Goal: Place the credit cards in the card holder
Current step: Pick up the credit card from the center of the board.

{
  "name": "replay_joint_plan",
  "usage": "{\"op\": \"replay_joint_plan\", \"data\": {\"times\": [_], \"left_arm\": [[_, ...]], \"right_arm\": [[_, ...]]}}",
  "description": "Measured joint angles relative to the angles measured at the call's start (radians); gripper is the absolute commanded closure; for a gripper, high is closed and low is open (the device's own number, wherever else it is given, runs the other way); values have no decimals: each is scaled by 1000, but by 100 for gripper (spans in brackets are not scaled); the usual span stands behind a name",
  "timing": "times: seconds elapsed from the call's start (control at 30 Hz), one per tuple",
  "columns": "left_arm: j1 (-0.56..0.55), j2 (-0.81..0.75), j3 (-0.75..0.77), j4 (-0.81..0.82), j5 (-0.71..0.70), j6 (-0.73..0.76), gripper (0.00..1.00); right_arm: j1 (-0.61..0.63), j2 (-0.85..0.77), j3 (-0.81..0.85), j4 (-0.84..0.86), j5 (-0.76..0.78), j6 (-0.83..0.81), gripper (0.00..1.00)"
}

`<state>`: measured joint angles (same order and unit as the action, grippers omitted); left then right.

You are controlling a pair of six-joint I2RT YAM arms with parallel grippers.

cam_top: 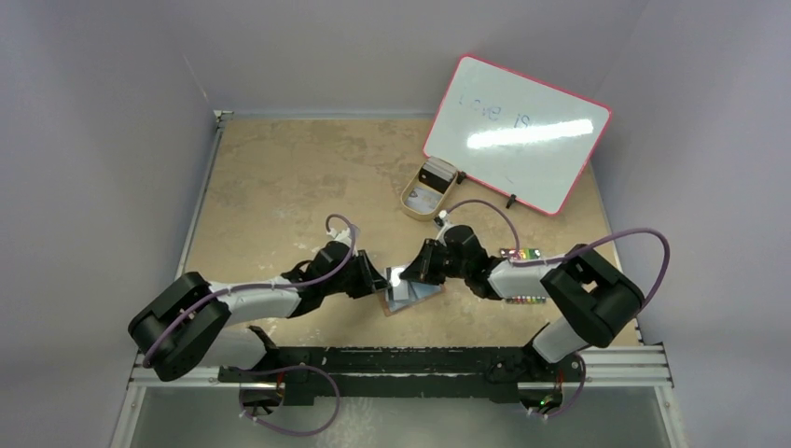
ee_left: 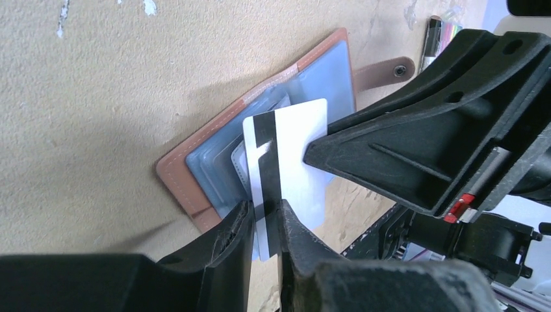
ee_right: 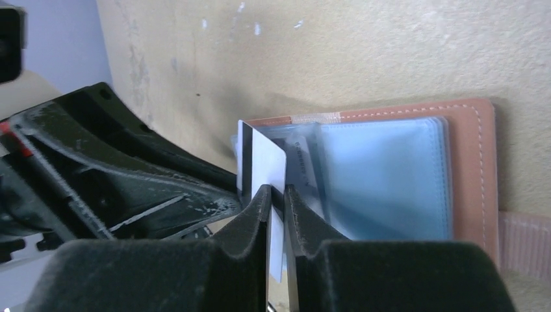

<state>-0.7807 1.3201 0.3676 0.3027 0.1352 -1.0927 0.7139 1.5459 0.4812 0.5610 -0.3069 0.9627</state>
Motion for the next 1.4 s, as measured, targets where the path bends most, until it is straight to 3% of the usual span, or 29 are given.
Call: {"op": "replay_joint_plan", "data": {"times": [0.17,0.53,0.63,0.77,0.8,1.0,1.17,1.4], "left_arm": [[0,-48,-18,4,0,-34,70],[0,-207,-18,-42,-45,-53,63],[0,-236,-18,-36,-42,-71,69],[2,-303,-23,-50,-43,-90,93],[3,-318,-24,-51,-45,-97,99],[6,-410,-24,-50,-45,-124,100],[5,-409,-24,-29,-49,-129,100],[5,-270,-36,25,-54,-157,100]], "right_arm": [[0,-58,-6,24,-31,5,100],[2,-175,-12,55,-112,19,100],[0,-188,-49,135,-142,52,100],[-17,-198,-108,283,-165,126,100],[-24,-199,-117,305,-165,139,99],[-42,-209,-138,356,-172,183,70],[-64,-314,-74,106,-169,80,53],[-103,-359,61,-246,13,-118,51]]}}
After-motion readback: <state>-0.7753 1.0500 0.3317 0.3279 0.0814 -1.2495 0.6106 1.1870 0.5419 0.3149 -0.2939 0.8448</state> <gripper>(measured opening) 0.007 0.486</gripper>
